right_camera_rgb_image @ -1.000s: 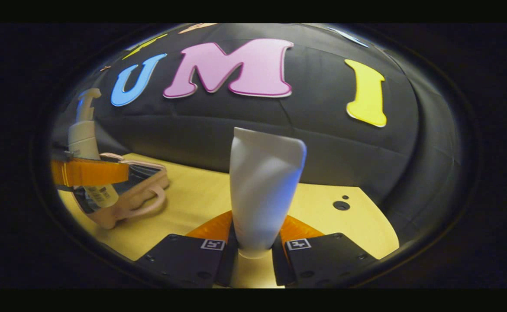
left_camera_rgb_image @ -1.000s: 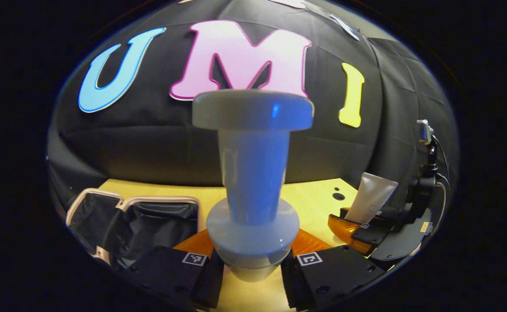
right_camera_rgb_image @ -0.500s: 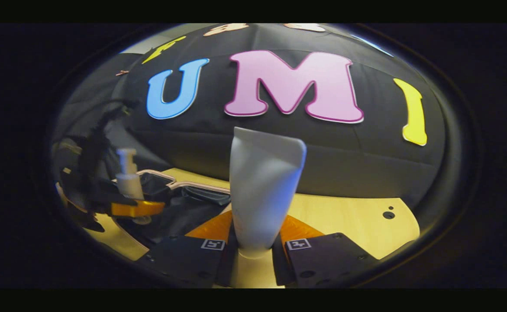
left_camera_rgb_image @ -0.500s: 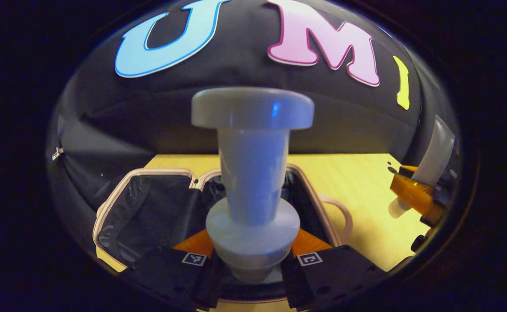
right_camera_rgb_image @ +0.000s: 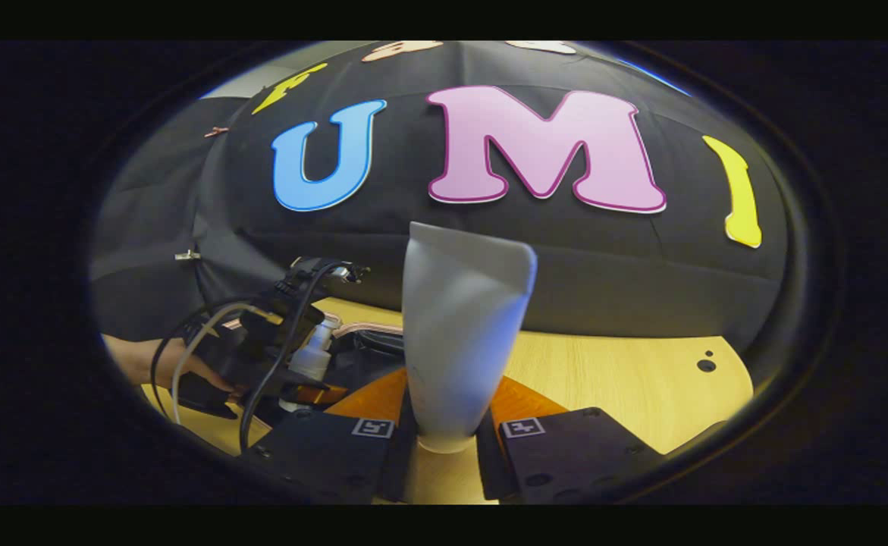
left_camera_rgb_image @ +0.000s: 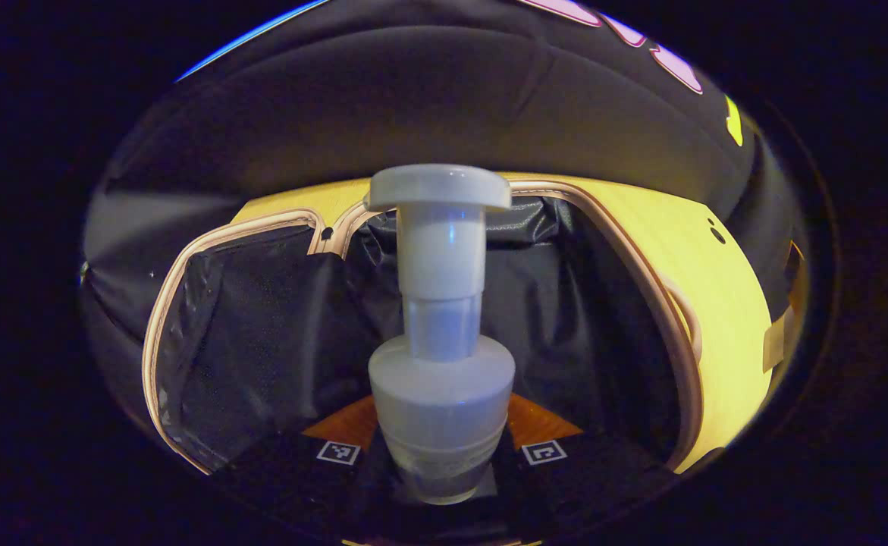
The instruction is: First open the suitcase, pack the skin care products into it, and then close the suitcase.
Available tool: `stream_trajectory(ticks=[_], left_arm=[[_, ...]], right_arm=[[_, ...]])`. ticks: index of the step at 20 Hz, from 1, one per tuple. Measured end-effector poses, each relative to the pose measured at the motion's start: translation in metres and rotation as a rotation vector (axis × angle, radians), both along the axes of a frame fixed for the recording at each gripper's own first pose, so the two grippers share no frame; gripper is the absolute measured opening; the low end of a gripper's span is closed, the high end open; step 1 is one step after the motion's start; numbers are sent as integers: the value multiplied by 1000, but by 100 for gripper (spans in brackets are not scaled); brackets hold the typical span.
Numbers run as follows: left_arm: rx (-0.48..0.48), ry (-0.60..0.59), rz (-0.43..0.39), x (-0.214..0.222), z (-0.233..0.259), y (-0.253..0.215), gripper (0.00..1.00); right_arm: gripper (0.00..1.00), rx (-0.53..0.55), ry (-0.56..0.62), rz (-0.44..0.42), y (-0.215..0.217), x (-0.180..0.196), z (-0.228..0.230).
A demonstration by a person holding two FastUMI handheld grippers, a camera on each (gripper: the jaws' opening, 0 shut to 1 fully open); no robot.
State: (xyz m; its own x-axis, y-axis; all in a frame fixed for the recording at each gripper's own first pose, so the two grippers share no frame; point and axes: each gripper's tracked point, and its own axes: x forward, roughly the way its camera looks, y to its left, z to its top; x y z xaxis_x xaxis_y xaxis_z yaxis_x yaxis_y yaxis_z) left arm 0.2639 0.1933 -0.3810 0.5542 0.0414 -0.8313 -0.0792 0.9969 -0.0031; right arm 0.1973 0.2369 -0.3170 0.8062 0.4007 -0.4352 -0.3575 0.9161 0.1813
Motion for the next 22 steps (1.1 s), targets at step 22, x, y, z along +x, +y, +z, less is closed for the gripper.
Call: stream_trajectory(ticks=[22], left_arm=[[75,-491,82,-89,199,63,68]], right_arm=[[30,-45,513,-23,115,-8,-135]])
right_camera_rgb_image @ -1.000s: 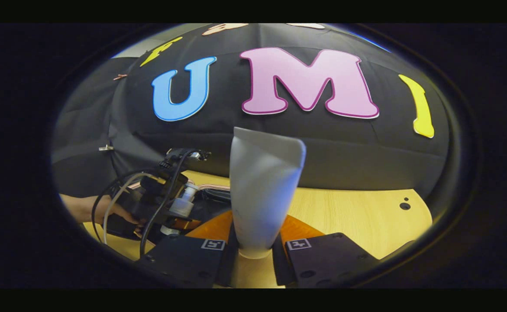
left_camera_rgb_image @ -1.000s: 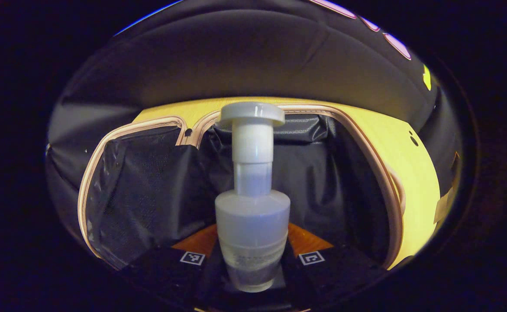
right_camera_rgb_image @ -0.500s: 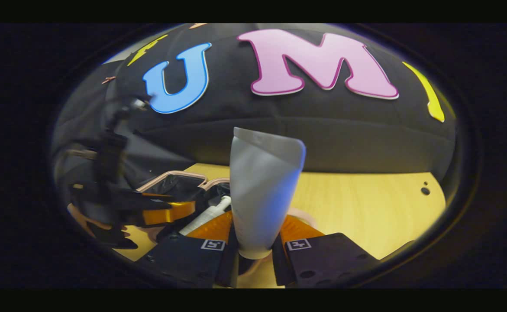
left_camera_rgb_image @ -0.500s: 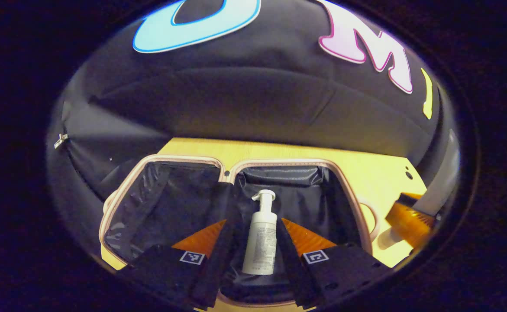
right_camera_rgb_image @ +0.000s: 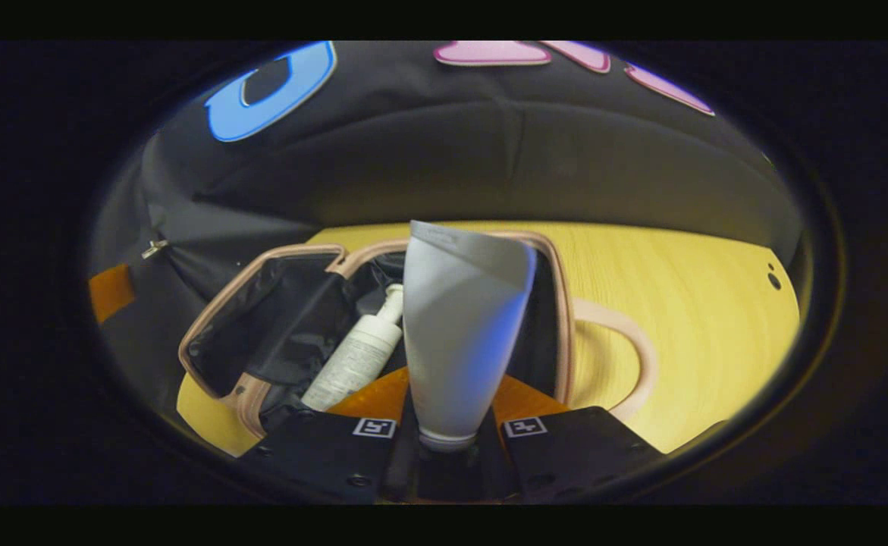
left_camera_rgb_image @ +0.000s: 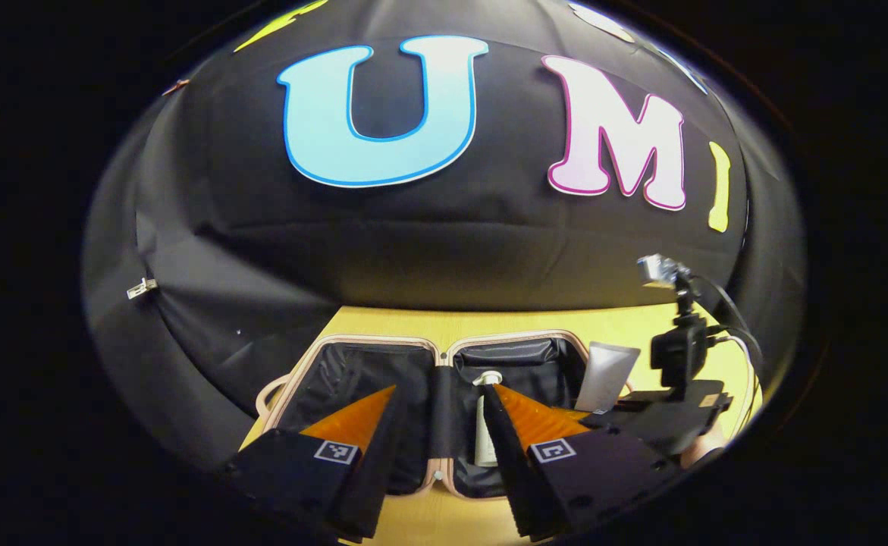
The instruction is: First open the suitcase, pack the skin care products into it, and then close the suitcase.
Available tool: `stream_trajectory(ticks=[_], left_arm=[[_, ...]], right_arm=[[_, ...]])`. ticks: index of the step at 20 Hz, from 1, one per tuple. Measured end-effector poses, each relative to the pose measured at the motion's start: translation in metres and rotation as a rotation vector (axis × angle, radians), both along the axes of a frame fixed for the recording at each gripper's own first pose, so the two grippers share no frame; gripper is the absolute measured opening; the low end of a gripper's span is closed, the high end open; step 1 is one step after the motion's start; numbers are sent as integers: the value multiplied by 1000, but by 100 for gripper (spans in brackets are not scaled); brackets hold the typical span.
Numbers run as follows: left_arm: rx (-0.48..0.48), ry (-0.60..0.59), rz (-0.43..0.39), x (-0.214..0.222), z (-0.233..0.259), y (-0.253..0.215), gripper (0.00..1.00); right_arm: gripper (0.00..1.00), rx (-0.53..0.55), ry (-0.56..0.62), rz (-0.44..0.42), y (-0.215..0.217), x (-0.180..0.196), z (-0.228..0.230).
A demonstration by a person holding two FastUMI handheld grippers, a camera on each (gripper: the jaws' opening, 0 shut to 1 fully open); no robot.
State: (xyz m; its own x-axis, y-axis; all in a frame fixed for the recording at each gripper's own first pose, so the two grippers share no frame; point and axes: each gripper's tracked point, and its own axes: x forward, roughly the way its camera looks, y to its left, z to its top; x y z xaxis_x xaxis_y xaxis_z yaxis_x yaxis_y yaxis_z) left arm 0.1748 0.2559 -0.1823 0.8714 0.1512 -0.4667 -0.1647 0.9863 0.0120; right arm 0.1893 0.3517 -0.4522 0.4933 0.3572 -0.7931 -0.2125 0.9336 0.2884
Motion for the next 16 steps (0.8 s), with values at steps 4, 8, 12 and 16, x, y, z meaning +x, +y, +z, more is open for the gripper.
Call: stream_trajectory(ticks=[4,8,12,16], left_arm=[[-22,6,44,-19,-6,23,68],[-18,-2,118,-40,-9,57,68],[8,-17,209,-52,-19,120,67],[25,-14,251,-50,-36,179,67]], right_arm=[[45,-58,-23,-25,1,6,-2],[63,-50,-50,-21,13,6,9],[76,-71,-145,-3,13,9,37],[88,-34,-234,-3,9,9,85]])
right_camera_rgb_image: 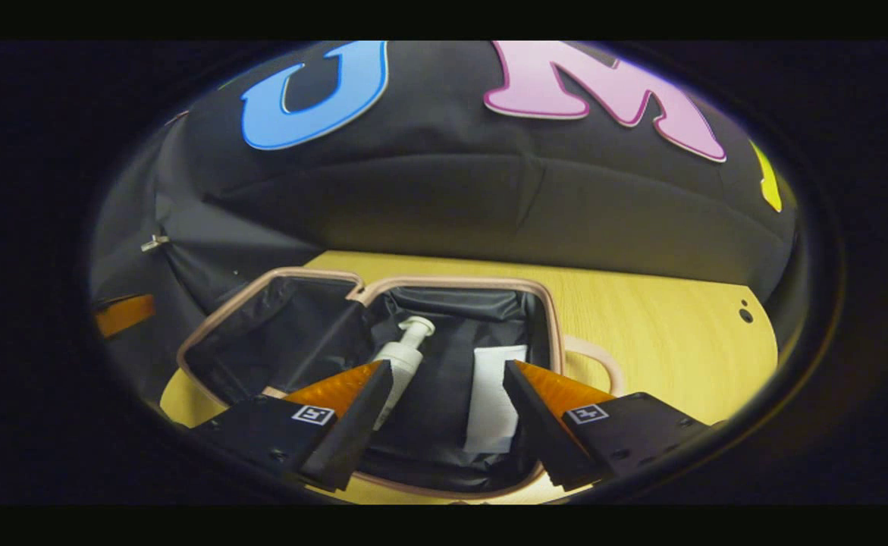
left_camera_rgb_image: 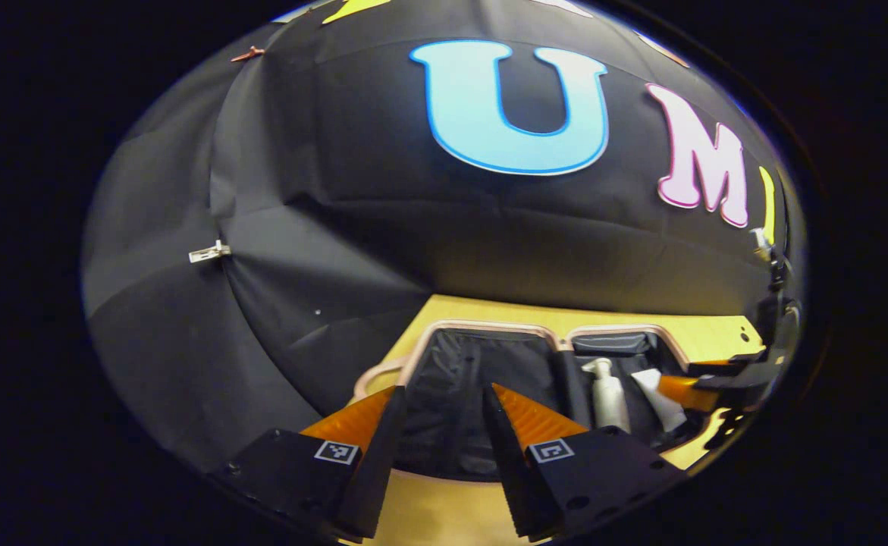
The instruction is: First open the suitcase, pack the skin care products into it, and then close the suitcase.
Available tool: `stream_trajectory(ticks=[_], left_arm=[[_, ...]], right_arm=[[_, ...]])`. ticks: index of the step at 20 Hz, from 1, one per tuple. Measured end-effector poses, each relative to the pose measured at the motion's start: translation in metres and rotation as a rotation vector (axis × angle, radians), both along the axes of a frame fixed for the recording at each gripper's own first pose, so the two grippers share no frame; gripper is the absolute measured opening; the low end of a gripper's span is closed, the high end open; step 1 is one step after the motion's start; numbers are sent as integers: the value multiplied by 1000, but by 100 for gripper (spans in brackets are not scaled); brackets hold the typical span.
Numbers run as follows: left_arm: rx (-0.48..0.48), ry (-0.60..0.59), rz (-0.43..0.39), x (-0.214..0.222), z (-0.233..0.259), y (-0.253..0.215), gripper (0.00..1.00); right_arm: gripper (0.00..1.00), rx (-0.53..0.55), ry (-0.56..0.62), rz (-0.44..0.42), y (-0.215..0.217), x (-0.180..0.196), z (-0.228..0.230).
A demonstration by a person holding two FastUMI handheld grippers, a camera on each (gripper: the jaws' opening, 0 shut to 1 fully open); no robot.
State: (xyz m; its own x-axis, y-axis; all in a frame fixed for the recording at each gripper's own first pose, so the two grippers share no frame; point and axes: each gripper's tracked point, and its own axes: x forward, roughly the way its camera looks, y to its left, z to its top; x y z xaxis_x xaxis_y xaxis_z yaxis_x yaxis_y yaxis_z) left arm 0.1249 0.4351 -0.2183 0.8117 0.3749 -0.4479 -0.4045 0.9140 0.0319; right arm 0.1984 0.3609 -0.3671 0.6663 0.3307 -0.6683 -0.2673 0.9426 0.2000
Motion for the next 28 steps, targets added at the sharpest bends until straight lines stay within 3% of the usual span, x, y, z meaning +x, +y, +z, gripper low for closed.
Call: stream_trajectory(ticks=[1,2,7,9,12,14,18,22,24,25,26,27,28], left_arm=[[-7,18,15,1,-10,12,67],[-9,41,14,4,-19,26,67],[4,122,26,25,-60,97,68],[-59,171,17,36,-85,112,73],[-163,202,13,51,-109,129,70],[-254,229,-13,61,-130,126,73],[-239,377,-73,60,-165,133,75],[-313,406,-127,74,-173,126,62],[-356,436,-135,74,-173,125,53],[-350,444,-137,72,-177,127,43],[-359,459,-146,70,-179,124,49],[-357,463,-139,71,-181,121,50],[-352,468,-127,73,-182,121,42]], right_arm=[[88,7,-39,-7,-5,1,16],[97,13,-70,-13,-10,-1,32],[96,47,-185,-35,-48,-39,92],[96,36,-224,-46,-67,-54,108],[96,-22,-316,-35,-93,-66,129],[96,-83,-382,-18,-107,-74,143],[96,-67,-326,-25,-117,-92,133],[96,-83,-335,-36,-130,-97,129],[96,-90,-322,-33,-132,-103,124],[96,-87,-314,-35,-132,-105,122],[96,-85,-306,-39,-133,-107,119],[96,-82,-300,-41,-134,-108,117],[97,-80,-292,-43,-134,-110,115]])
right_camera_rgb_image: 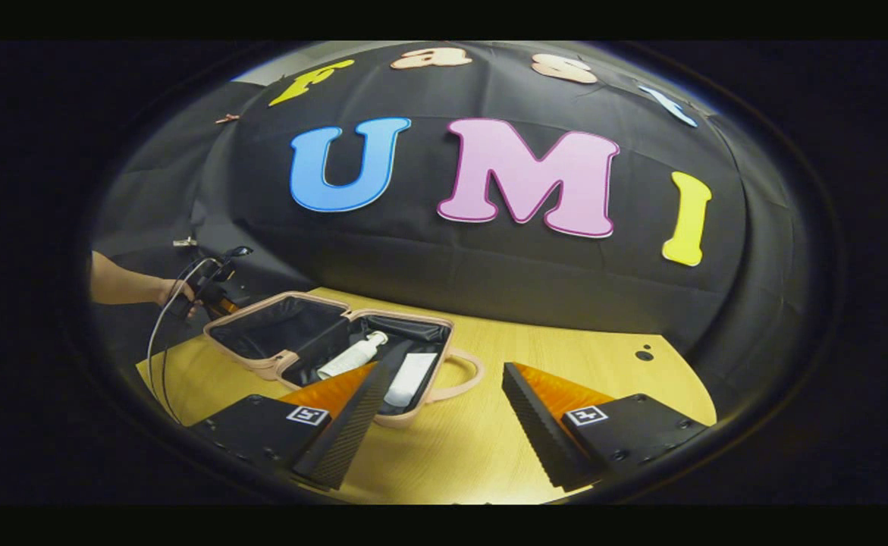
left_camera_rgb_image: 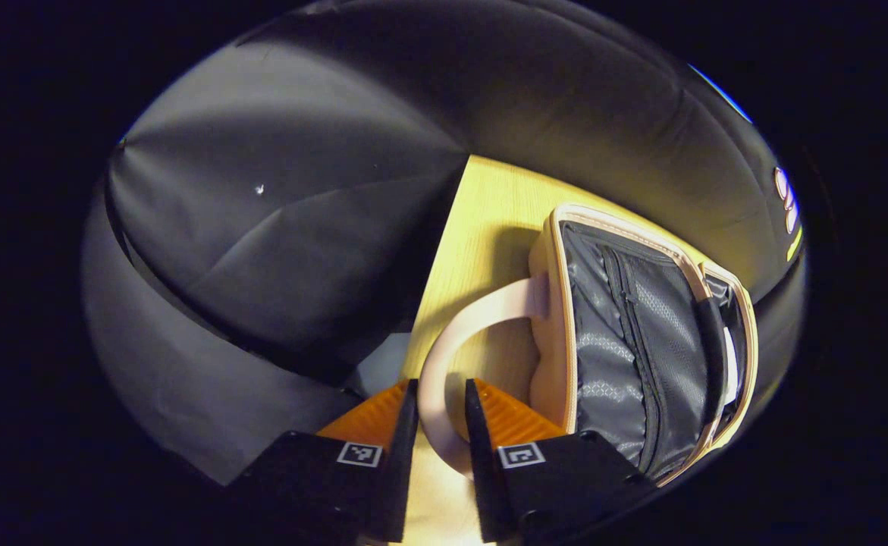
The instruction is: First open the suitcase, pack the skin care products into it, and then close the suitcase.
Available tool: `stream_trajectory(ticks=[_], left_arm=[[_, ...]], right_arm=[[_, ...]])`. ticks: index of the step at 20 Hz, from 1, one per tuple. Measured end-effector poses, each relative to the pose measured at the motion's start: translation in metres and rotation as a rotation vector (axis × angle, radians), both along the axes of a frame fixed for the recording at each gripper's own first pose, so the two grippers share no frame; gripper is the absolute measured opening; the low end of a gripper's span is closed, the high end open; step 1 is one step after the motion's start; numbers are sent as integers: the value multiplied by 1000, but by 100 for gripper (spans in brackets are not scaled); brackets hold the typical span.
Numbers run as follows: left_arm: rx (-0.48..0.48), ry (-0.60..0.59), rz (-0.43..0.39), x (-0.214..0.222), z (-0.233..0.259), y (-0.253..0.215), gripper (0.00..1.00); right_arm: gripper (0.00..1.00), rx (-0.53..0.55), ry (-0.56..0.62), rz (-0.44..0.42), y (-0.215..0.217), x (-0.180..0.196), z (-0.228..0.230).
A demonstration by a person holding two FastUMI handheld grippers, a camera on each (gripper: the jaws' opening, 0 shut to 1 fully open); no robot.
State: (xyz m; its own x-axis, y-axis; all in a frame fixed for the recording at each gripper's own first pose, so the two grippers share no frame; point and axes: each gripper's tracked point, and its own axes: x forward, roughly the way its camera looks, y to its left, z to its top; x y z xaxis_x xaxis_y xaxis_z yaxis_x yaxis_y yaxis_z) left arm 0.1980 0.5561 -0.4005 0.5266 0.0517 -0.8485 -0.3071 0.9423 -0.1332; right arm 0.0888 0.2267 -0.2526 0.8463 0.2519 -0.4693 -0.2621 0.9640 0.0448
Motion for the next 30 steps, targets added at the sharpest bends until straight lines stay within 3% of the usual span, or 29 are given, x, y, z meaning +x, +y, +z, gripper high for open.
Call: stream_trajectory(ticks=[1,2,4,6,8,9,14,18,19,20,24,30], left_arm=[[9,6,15,-3,2,1,34],[14,6,49,-1,1,4,33],[11,-14,110,1,5,4,17],[35,-42,121,1,18,6,17],[90,-58,105,0,39,6,10],[120,-77,103,1,51,6,13],[217,-207,82,5,145,-11,10],[266,-315,7,0,235,-62,8],[272,-341,-14,-3,257,-73,12],[274,-370,-36,-4,276,-87,8],[315,-445,-116,12,313,-159,8],[261,-538,-198,22,338,-274,8]], right_arm=[[97,3,5,0,1,-1,-1],[97,4,4,4,2,0,-2],[97,-14,-14,10,-1,2,0],[97,-8,-21,12,-1,2,1],[96,5,-25,17,-2,1,3],[97,1,-28,22,-4,1,4],[97,19,-50,23,-17,2,12],[97,35,-56,35,-31,4,17],[97,35,-58,36,-37,5,18],[97,40,-64,37,-42,5,21],[97,38,-82,32,-72,9,25],[97,40,-67,-5,-123,11,17]])
